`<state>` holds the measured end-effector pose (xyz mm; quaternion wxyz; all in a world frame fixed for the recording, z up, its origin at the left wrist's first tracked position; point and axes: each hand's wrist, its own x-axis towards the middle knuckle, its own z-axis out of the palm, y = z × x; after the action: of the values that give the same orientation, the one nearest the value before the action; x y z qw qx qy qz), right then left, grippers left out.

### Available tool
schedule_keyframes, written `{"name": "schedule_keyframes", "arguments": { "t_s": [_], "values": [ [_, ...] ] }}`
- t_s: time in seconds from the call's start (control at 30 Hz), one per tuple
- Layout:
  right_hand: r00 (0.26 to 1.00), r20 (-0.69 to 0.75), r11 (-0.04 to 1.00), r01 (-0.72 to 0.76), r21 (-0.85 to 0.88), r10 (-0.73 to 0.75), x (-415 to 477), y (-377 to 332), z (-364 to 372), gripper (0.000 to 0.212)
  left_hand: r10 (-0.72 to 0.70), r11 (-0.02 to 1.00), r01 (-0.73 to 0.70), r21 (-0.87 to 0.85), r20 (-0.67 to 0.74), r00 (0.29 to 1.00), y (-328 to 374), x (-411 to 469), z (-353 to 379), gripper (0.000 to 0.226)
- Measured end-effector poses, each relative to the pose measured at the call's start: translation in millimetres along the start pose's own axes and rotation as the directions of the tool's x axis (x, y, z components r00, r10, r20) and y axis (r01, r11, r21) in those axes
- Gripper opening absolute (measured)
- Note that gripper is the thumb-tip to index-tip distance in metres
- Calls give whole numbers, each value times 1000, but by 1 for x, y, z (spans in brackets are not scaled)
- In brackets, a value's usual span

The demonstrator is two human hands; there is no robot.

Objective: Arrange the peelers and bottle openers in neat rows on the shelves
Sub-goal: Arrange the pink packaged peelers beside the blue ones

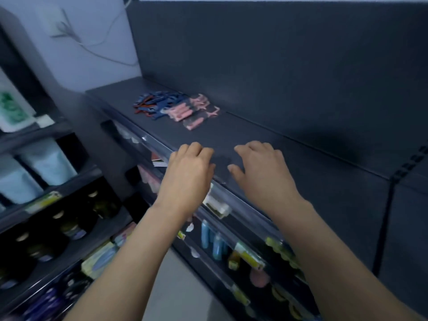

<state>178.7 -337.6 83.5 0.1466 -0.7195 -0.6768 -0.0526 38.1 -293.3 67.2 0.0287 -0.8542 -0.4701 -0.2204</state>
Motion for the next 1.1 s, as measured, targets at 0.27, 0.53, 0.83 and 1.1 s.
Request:
{"name": "schedule_keyframes", "arguments": {
  "t_s": [0.27, 0.53, 0.83, 1.1],
  "values": [
    [997, 70, 999, 22, 30, -24, 79, -63, 43, 38, -99, 993, 99, -61, -7, 995, -99, 29, 9, 33],
    [997, 72, 995, 11, 95, -18, 176, -69, 81, 37, -120, 992, 122, -32, 40, 992, -160, 99, 39, 34],
    [987, 115, 990, -119, 78, 110, 268, -49, 116, 31, -95, 993, 103, -66, 107, 990, -201, 196, 77, 32],
    [915, 149, 923, -383, 28, 375, 309, -41, 147, 38, -39, 994, 65, -91, 254, 966, -227, 277, 129, 48]
  ]
}}
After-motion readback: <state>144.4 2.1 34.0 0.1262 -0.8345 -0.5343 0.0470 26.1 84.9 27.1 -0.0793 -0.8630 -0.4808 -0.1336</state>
